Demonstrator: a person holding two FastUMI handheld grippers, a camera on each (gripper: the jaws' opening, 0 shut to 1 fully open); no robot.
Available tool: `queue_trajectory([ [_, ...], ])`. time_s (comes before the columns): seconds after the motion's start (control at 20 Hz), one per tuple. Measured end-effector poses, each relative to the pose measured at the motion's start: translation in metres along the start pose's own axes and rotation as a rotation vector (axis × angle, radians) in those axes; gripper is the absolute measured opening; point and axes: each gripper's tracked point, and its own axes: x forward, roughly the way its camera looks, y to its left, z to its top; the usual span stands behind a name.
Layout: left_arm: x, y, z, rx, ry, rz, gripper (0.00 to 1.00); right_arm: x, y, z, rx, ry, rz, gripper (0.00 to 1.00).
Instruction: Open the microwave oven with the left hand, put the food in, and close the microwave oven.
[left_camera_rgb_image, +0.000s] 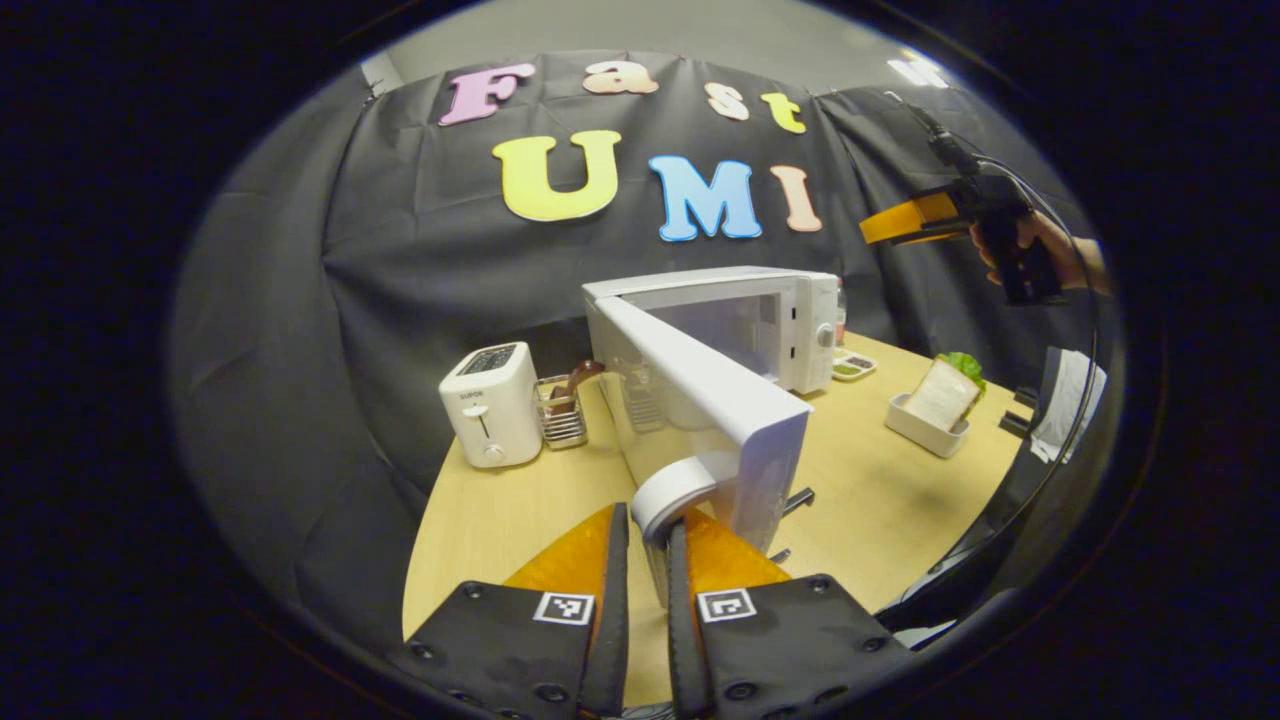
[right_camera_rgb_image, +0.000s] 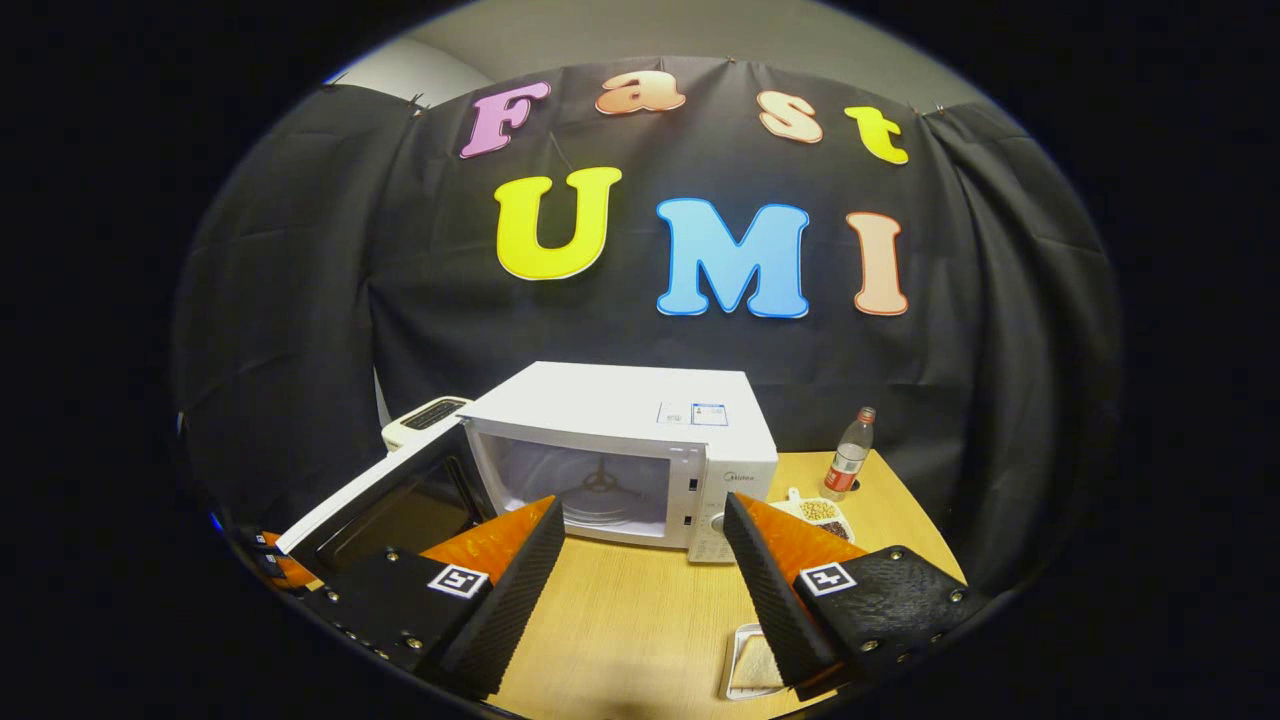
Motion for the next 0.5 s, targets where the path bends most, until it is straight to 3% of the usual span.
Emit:
queue_trajectory([
  [0.05,-0.005,0.001,-0.001,-0.009,-0.001,0.014,0.23,0.001,-0.005,-0.004,0.005,0.012,0.0,0.98],
  [0.25,-0.033,0.017,0.005,-0.043,-0.01,0.106,0.23,0.001,-0.038,-0.02,0.042,0.053,-0.012,0.97],
  [0.5,-0.077,0.018,0.101,-0.091,-0.163,0.261,0.23,-0.008,-0.103,-0.048,0.078,0.097,-0.066,0.97],
])
